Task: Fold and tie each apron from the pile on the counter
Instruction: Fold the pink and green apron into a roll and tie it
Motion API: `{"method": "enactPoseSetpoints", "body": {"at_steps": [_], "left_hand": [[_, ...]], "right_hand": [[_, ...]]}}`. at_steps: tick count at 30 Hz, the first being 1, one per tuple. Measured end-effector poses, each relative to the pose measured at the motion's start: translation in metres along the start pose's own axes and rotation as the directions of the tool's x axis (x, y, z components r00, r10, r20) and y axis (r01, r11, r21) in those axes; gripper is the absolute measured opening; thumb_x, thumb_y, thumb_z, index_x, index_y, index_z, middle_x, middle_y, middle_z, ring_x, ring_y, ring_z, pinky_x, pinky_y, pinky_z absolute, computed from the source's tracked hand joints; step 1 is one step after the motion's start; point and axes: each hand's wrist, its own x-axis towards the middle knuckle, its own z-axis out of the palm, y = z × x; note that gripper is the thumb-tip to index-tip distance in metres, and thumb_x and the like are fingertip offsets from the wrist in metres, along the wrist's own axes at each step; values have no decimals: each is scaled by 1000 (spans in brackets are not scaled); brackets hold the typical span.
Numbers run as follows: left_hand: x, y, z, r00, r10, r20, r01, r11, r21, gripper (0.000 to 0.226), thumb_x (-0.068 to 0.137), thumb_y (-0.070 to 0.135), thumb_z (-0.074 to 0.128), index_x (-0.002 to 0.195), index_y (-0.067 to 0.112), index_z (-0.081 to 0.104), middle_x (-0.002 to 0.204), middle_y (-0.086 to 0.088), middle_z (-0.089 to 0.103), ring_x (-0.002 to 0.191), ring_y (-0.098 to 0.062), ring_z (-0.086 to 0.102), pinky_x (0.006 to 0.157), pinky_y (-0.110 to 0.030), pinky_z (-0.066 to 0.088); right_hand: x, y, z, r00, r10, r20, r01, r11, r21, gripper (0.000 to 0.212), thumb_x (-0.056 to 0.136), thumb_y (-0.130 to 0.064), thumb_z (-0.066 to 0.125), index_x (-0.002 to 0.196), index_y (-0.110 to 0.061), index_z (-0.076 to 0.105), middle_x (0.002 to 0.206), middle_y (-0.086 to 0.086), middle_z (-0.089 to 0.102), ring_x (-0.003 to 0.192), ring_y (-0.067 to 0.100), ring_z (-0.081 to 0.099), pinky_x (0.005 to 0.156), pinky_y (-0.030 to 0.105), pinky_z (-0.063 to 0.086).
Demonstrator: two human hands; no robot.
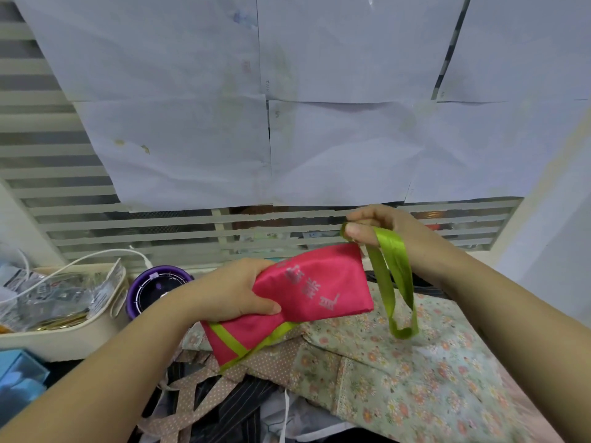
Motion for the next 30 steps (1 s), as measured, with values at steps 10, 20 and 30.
{"method": "enactPoseSetpoints", "body": {"at_steps": [10, 20, 30], "left_hand": [[7, 13, 20, 944, 241, -225, -142, 914, 381, 27, 85, 36, 64, 111, 36, 55, 101, 16, 63, 89, -9, 57, 76, -30, 47], [-1, 17, 31, 878, 235, -418, -149, 962, 227, 65, 87, 33, 64, 124, 45, 13, 86, 16, 54, 73, -6, 57, 63, -22, 43], [3, 12, 27, 874, 278, -399, -329, 942, -63, 44, 83, 24, 71, 112, 53, 54, 108, 33, 60, 101, 7, 58, 90, -26, 48]], "right_hand": [[-3, -20, 39, 915, -187, 359, 399, 561, -726, 78, 57, -72, 72, 123, -39, 46, 105, -19, 59, 90, 4, 56, 79, 26, 47], [0, -28, 29, 915, -155, 373, 397, 517, -758, 96, 56, -73, 73, 135, -39, 29, 118, -16, 57, 97, 10, 57, 82, 29, 48], [4, -19, -21, 966, -17, 259, 42, 995, -92, 46, 75, -61, 61, 114, -35, 64, 109, -9, 69, 101, 6, 65, 92, 32, 50]]}}
